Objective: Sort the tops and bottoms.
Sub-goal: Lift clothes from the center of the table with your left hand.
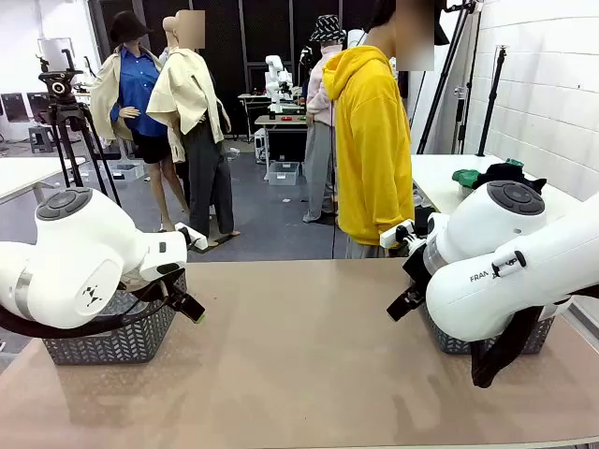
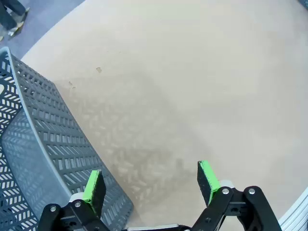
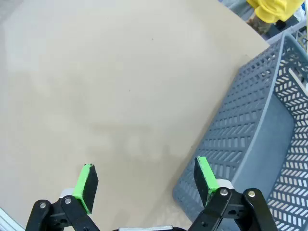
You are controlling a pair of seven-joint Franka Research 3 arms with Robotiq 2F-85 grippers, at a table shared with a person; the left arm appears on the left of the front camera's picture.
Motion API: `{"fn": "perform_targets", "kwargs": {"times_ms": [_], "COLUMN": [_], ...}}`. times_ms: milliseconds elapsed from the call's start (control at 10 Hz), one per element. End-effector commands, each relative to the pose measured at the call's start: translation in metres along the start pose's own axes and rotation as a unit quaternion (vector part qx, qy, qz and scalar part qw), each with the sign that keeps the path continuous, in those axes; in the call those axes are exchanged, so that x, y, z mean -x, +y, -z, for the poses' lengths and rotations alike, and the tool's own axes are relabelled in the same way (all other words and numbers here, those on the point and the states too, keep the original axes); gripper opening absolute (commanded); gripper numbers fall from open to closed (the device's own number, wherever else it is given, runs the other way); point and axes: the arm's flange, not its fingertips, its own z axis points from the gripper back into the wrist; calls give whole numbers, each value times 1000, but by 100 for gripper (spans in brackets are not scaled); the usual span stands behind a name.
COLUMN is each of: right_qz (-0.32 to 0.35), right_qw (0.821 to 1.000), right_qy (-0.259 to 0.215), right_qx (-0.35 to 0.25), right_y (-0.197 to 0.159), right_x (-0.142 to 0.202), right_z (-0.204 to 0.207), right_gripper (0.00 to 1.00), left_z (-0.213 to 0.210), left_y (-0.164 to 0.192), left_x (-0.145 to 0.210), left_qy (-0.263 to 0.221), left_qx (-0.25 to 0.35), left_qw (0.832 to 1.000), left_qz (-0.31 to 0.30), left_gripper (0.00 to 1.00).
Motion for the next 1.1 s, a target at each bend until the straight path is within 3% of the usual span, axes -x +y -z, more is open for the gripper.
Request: {"fn": "perform_targets", "kwargs": {"times_ms": [0, 800, 1000], "right_qz": [0, 0, -8], "right_qw": [1000, 1000, 1000], "right_qy": [0, 0, -25], "right_qx": [0, 0, 5], "right_y": [0, 0, -2], "right_x": [0, 0, -14], "right_z": [0, 0, -8], "right_gripper": [100, 100, 100], "left_z": [0, 0, -24], "left_y": [0, -1, -10], "left_x": [0, 0, -26], "left_qy": [0, 0, -45], "left_qx": [0, 0, -18], "left_qw": [1000, 1000, 999], "left_qz": [0, 1, 22], "left_gripper": [100, 100, 100]}}
